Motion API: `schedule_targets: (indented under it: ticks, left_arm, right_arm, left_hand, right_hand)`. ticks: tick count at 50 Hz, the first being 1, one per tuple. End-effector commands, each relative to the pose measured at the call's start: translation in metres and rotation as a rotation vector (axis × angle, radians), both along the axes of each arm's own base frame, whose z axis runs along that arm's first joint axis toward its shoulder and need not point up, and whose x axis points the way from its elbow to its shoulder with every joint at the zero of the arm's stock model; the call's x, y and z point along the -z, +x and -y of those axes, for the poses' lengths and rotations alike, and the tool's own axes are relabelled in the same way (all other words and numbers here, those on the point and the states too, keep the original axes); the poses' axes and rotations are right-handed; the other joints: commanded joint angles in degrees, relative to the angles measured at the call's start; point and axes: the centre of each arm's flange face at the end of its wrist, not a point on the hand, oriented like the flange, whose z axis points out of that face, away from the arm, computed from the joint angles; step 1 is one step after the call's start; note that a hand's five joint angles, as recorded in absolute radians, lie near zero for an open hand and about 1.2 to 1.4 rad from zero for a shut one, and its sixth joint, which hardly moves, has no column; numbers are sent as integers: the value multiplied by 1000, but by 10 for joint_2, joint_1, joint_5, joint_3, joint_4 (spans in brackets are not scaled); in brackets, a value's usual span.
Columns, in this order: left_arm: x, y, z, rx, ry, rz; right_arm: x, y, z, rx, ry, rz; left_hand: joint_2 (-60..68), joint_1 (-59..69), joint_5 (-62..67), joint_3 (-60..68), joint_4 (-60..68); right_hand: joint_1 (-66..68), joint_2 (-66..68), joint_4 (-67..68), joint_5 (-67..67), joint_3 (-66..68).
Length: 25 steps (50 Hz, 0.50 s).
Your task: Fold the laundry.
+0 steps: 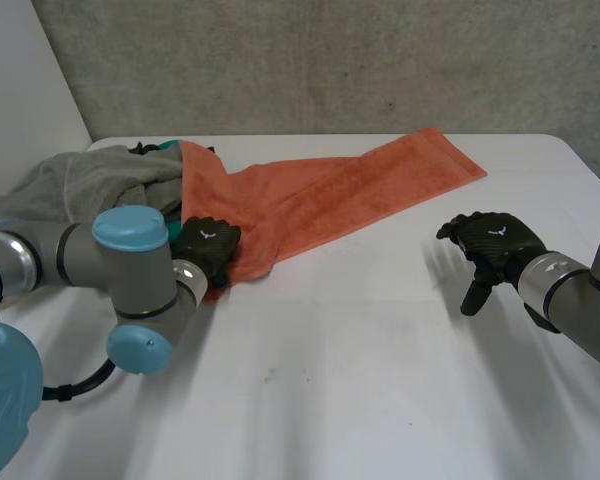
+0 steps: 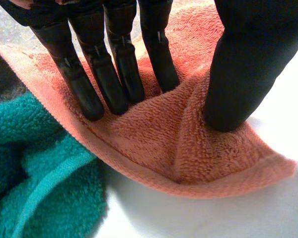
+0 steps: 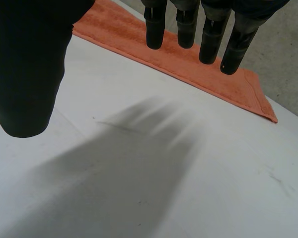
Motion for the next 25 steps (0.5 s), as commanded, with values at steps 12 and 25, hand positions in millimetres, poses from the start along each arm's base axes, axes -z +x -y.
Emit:
schedule_targets:
  ticks: [12,25]
  left_arm:
    - [-6,-8,20,12,-121,31]
    - [-174,-10,-26,41,-423,-109]
  right_arm:
    - [-1,0,-1,-1,-2,-2]
    - [-21,-1,13,87,-42,69]
  left_hand:
    - [313,311,319,315,312]
    - [313,311,319,315,312]
  right_hand:
    - [-14,-26,-36,-40,-22]
    - [-14,-26,-36,-40,-22]
